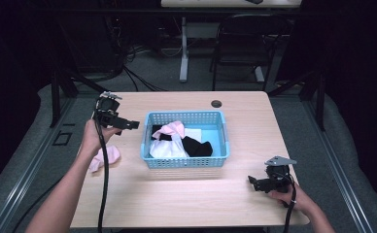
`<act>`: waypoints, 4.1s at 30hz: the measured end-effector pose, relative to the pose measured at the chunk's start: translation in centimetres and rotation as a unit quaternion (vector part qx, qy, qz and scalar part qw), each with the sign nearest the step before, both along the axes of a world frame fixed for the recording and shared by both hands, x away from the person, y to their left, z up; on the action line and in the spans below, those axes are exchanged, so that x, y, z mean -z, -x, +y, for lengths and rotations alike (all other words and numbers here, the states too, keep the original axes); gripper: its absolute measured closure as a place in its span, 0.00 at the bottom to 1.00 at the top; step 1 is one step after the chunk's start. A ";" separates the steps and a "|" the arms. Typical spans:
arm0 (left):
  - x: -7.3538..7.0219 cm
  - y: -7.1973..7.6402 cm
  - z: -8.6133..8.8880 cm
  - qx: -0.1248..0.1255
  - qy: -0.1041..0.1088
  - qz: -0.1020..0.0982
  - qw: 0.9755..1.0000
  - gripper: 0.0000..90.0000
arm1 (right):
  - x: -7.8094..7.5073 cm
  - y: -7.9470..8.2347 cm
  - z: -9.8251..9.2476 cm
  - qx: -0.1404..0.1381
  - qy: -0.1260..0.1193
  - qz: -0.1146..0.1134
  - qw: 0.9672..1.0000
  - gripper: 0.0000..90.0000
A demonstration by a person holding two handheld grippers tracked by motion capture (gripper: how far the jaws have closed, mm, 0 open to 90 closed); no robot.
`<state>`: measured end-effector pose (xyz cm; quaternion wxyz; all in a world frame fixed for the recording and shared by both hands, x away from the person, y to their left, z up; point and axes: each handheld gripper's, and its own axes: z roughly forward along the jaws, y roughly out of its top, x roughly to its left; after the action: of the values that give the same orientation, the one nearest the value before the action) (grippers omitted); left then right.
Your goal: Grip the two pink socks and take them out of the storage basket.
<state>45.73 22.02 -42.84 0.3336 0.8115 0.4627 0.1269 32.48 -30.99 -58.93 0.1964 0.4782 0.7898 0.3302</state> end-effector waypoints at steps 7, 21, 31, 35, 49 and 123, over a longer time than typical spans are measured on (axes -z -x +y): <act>0.0 -0.6 -2.5 0.012 0.006 -0.011 1.000 0.00 | 0.0 0.0 0.0 -0.001 0.000 0.000 1.000 0.00; 2.8 -2.4 -7.4 0.044 -0.013 0.022 0.999 0.00 | 0.0 0.0 0.0 0.000 0.000 0.000 1.000 0.00; 4.8 -3.6 -9.4 0.067 -0.038 0.048 0.996 0.22 | 0.0 0.0 0.0 0.000 -0.001 0.000 1.000 0.00; 5.5 -3.9 -10.1 0.071 -0.056 0.059 0.994 0.30 | 0.0 0.0 0.0 0.000 0.000 0.000 1.000 0.00; 7.2 -5.0 -11.5 0.041 -0.120 0.093 0.988 0.50 | 0.0 0.0 0.0 0.000 0.000 0.000 1.000 0.00; -9.1 0.9 1.7 0.094 -0.140 0.103 0.980 0.95 | 0.0 0.0 0.0 -0.001 0.003 0.000 1.000 0.00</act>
<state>44.85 23.70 -33.76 0.1779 0.8987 0.3939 0.0745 32.49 -31.02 -58.93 0.1979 0.4769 0.7912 0.3278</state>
